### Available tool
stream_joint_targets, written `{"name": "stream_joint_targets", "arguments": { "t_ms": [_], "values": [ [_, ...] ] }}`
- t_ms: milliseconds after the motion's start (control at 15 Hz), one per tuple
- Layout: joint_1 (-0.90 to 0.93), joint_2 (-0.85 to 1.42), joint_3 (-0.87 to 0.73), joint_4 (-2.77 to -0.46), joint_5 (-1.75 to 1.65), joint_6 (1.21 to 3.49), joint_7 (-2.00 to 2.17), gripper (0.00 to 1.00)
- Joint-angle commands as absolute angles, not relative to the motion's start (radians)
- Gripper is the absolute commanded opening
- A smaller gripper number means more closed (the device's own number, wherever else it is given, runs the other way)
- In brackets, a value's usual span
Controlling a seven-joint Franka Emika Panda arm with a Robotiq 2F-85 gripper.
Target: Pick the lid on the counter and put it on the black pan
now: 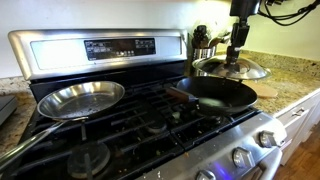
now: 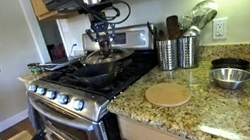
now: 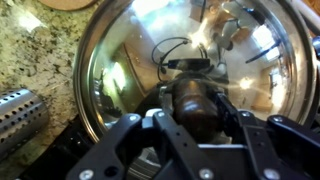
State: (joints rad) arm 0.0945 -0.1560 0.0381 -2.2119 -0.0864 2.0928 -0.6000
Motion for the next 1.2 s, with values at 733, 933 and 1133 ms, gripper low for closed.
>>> {"name": "stream_joint_targets", "arguments": {
  "t_ms": [733,933,1133],
  "values": [
    [0.181,-0.223,0.076,-2.395,0.028,2.253,-0.791,0.21],
    [0.18,-0.19,0.07,-2.391,0.044,2.302,-0.815,0.21],
    [0.173,-0.167,0.069,-2.392,0.047,2.332,-0.821,0.21]
  ]
}}
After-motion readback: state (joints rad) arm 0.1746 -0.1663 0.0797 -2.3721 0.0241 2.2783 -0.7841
